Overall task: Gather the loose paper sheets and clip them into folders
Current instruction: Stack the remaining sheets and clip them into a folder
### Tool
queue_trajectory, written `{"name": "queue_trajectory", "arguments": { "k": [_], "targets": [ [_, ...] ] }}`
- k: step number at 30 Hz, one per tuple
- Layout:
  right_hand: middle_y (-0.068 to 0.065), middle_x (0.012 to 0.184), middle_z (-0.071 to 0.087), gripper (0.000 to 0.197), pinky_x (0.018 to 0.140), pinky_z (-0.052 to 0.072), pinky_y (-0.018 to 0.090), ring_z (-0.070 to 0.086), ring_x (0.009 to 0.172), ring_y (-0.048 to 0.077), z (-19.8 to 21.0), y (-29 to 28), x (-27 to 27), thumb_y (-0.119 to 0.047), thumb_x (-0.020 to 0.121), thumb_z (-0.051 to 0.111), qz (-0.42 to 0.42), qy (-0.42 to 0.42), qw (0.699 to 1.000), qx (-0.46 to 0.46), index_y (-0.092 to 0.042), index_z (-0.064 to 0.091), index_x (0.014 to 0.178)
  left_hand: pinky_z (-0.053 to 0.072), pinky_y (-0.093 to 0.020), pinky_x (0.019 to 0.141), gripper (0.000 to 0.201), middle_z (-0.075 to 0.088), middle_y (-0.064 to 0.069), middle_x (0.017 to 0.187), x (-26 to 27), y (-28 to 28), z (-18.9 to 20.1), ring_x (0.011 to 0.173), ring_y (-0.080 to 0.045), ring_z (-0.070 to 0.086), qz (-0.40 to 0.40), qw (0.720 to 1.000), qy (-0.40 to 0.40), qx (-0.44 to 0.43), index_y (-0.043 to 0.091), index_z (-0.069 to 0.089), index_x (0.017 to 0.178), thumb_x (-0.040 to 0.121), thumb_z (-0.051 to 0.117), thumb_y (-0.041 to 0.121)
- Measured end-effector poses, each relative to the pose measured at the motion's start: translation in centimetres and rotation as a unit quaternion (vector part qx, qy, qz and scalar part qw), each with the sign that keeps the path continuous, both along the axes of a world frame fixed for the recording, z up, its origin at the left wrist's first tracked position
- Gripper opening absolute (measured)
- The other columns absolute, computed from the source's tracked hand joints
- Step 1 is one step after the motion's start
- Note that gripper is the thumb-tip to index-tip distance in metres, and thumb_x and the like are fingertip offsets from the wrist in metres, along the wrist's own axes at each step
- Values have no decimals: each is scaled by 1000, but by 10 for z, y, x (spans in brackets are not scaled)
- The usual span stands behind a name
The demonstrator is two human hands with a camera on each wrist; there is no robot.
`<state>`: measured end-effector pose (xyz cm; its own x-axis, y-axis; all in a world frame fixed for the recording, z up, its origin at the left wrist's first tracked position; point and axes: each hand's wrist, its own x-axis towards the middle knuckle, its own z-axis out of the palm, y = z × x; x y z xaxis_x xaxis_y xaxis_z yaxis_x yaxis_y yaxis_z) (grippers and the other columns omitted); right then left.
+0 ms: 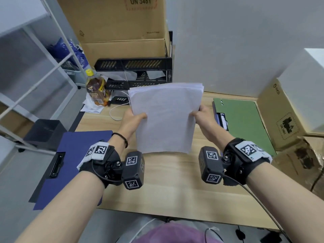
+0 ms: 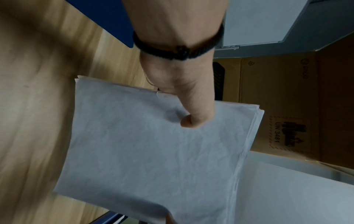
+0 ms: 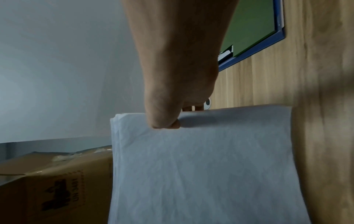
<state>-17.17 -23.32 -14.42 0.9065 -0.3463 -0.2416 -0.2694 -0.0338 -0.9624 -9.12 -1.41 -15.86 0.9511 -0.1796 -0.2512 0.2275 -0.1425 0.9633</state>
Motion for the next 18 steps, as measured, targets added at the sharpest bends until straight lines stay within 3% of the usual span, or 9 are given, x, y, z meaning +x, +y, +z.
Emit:
{"name": "queue_trajectory", "arguments": {
  "k": [3, 7, 9, 11, 13, 15, 16, 18],
  "targets": [
    [-2, 109, 68, 37, 86, 52, 33, 63, 105, 17, -31, 2, -16, 4, 86, 41, 40, 48, 998, -6, -18, 62, 108, 53, -32, 81, 42, 69, -3, 110, -11, 6, -21, 104, -23, 64, -28, 997, 57, 33, 13, 63, 111, 69, 63, 11],
    [-2, 121, 65, 27, 100, 47, 39, 60, 112, 18, -59, 1, -32, -12, 98, 40, 96, 113, 989, -3, -21, 60, 114, 48, -24, 72, 33, 66, -5, 116, -22, 10, -35, 103, -20, 61, -77, 991, 84, 63, 15, 60, 113, 84, 55, 1],
    [0, 121, 65, 28, 94, 49, 36, 61, 110, 18, -53, -4, -27, -15, 99, 39, 79, 97, 992, -27, -16, 58, 119, 49, -26, 75, 32, 66, -3, 117, -17, 9, -28, 102, -19, 60, -86, 991, 78, 68, 17, 60, 114, 86, 55, 3],
    [-1, 109, 67, 25, 80, 49, 31, 63, 97, 17, -38, -10, -21, -14, 100, 38, 63, 77, 993, -66, -12, 58, 116, 51, -33, 84, 32, 65, -2, 117, -5, 8, -20, 103, -20, 61, -93, 990, 69, 84, 19, 56, 117, 87, 56, 6],
    [1, 89, 63, 19, 66, 43, 27, 57, 77, 16, -27, -18, -19, -12, 99, 40, 81, 82, 986, -121, -10, 59, 100, 50, -36, 91, 43, 62, -3, 121, 7, 10, -13, 106, -22, 60, -50, 991, 68, 105, 17, 48, 124, 85, 62, 9],
    [6, 80, 56, 18, 59, 35, 28, 48, 68, 17, -24, -23, -23, -12, 97, 43, 141, 107, 967, -181, -9, 56, 84, 42, -34, 101, 70, 50, -1, 137, 14, 15, -10, 120, -22, 51, -20, 989, 46, 142, 14, 36, 139, 80, 72, 14],
    [7, 76, 52, 21, 57, 32, 28, 44, 65, 16, -25, -23, -26, -12, 96, 43, 177, 124, 954, -208, -10, 52, 78, 36, -34, 105, 79, 43, 1, 139, 14, 16, -8, 127, -20, 44, -45, 985, 34, 166, 14, 31, 144, 78, 75, 15],
    [2, 69, 47, 30, 54, 29, 25, 39, 59, 13, -29, -20, -32, -11, 96, 43, 234, 154, 930, -240, -14, 46, 67, 32, -33, 107, 74, 44, 3, 141, 8, 14, -7, 133, -18, 41, -160, 965, 13, 209, 17, 39, 143, 79, 76, 18]
  ]
}}
